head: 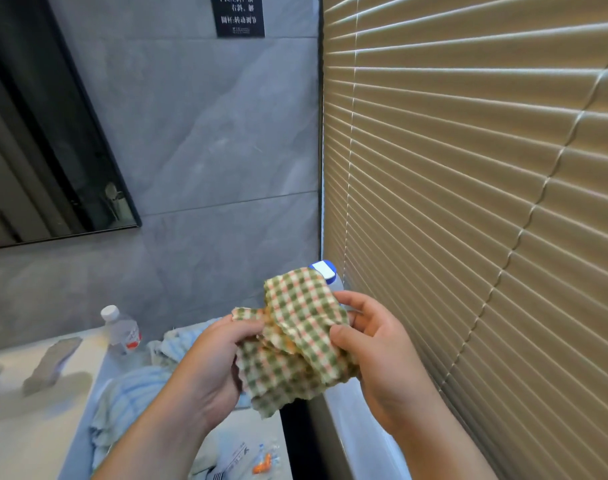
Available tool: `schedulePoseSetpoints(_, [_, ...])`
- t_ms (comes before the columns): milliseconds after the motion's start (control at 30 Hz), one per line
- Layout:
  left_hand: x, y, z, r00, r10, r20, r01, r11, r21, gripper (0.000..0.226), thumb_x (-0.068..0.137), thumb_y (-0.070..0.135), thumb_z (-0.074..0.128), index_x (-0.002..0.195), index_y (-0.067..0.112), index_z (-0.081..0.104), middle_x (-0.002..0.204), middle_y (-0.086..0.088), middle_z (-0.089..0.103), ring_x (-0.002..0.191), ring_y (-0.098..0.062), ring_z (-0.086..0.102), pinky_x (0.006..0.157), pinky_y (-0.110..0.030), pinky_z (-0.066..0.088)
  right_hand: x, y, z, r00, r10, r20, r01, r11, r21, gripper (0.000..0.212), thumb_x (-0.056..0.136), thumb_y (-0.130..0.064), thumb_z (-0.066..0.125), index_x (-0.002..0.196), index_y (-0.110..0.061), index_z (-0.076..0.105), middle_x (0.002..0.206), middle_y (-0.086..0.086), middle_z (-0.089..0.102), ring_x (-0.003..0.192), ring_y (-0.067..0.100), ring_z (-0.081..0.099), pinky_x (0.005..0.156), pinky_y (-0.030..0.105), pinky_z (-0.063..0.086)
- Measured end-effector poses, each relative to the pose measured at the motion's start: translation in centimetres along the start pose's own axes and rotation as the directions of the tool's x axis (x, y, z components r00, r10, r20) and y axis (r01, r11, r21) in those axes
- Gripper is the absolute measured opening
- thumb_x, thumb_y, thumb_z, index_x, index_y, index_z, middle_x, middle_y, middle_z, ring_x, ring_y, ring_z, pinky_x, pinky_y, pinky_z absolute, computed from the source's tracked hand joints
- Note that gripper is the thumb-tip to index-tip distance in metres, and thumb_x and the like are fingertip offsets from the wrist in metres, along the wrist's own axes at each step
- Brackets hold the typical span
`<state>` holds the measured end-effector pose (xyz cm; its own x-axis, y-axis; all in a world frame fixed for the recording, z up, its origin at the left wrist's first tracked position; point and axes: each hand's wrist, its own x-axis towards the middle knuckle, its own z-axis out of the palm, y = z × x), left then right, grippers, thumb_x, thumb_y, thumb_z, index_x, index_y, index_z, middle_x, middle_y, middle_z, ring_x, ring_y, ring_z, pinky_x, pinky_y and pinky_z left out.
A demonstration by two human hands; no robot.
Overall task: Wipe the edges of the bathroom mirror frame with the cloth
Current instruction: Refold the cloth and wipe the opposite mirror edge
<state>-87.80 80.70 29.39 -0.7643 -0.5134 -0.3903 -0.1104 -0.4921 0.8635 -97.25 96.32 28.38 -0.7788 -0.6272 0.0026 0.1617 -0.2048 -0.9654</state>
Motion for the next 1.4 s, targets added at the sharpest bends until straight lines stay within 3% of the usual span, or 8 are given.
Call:
schedulePoseSetpoints(167, [-0.3,0.6,-0.7,0.984,0.122,0.129,-0.145,0.971,0.191,0.049,0.063,0.007,0.064,0.111,0.003,0.064,0.1,-0.021,0.072,0.083,-0.031,0.068,0.081,-0.046,0.052,0.4,-0.7,0.0,1.0,0.004,-0.005,-0.005,0.998,-0.057,0.039,0.088,0.012,0.048,0.103,-0.018,0.068,0.086,0.003,0.074,0.074,0.015,0.07,0.058,0.028,0.052])
schedulePoseSetpoints(300, [-0.4,0.7,-0.1,0.962,0.193,0.191,-0.215,0.971,0.102,0.026,0.069,0.013,0.071,0.094,0.012,0.075,0.1,-0.023,0.072,0.086,-0.032,0.066,0.089,-0.046,0.048,0.8,0.4,0.7,0.981,-0.191,-0.041,0.142,0.843,-0.519,0.02,0.086,-0.037,0.061,0.105,-0.035,0.067,0.109,-0.01,0.067,0.102,0.003,0.063,0.094,0.032,0.051])
schedulePoseSetpoints(500, [-0.4,0.2,0.3,0.923,0.204,0.326,-0.275,0.943,0.188,0.016,0.076,0.01,0.063,0.086,0.013,0.075,0.099,-0.02,0.072,0.086,-0.025,0.067,0.074,-0.029,0.054,0.7,-0.2,1.7,0.982,0.116,0.149,-0.106,0.992,-0.07,0.043,0.102,-0.039,0.046,0.102,-0.006,0.072,0.095,0.011,0.076,0.086,0.023,0.072,0.068,0.029,0.054])
schedulePoseSetpoints(667, [-0.3,0.6,-0.3,0.901,0.197,0.385,-0.251,0.963,0.094,0.014,0.077,0.008,0.058,0.081,0.011,0.071,0.089,-0.02,0.069,0.076,-0.025,0.067,0.065,-0.027,0.053,1.0,0.5,1.5,0.981,0.141,0.13,-0.152,0.986,0.075,0.025,0.099,-0.01,0.051,0.099,0.0,0.074,0.09,0.018,0.074,0.076,0.02,0.07,0.062,0.027,0.055])
schedulePoseSetpoints(800, [0.1,0.4,-0.8,0.891,0.22,0.397,-0.287,0.951,0.118,0.012,0.078,0.007,0.06,0.086,0.009,0.068,0.088,-0.017,0.068,0.075,-0.024,0.064,0.065,-0.026,0.052,1.5,1.0,1.6,0.981,0.119,0.153,-0.13,0.99,0.061,0.031,0.088,-0.029,0.066,0.099,-0.001,0.074,0.089,0.016,0.073,0.077,0.022,0.069,0.061,0.028,0.053])
schedulePoseSetpoints(1033, [1.1,0.9,-2.0,0.95,0.29,0.116,-0.312,0.895,0.318,0.011,0.077,0.003,0.071,0.082,0.013,0.069,0.076,-0.01,0.069,0.067,-0.019,0.061,0.061,-0.026,0.05,2.5,1.3,1.0,0.967,0.227,-0.112,-0.216,0.971,0.105,0.018,0.093,-0.007,0.058,0.08,-0.009,0.071,0.078,0.014,0.071,0.067,0.025,0.064,0.058,0.03,0.048])
schedulePoseSetpoints(1200, [2.0,1.0,-2.2,0.711,0.667,-0.222,-0.282,0.559,0.78,0.019,0.08,0.009,0.074,0.073,0.025,0.066,0.071,0.008,0.069,0.072,-0.011,0.064,0.069,-0.031,0.05,2.7,0.9,1.0,0.97,0.084,-0.226,-0.105,0.991,-0.08,0.017,0.09,-0.008,0.063,0.076,-0.01,0.072,0.071,0.006,0.067,0.066,0.019,0.06,0.056,0.03,0.047])
schedulePoseSetpoints(1400, [1.2,-1.1,0.4,0.801,0.584,-0.132,-0.429,0.714,0.554,0.013,0.082,0.003,0.073,0.078,0.014,0.068,0.069,-0.005,0.069,0.057,-0.007,0.06,0.053,-0.02,0.049,1.7,1.6,3.9,0.997,-0.071,-0.015,0.069,0.988,-0.137,0.016,0.088,0.001,0.065,0.075,-0.004,0.071,0.061,-0.004,0.063,0.057,0.006,0.055,0.056,0.02,0.044])
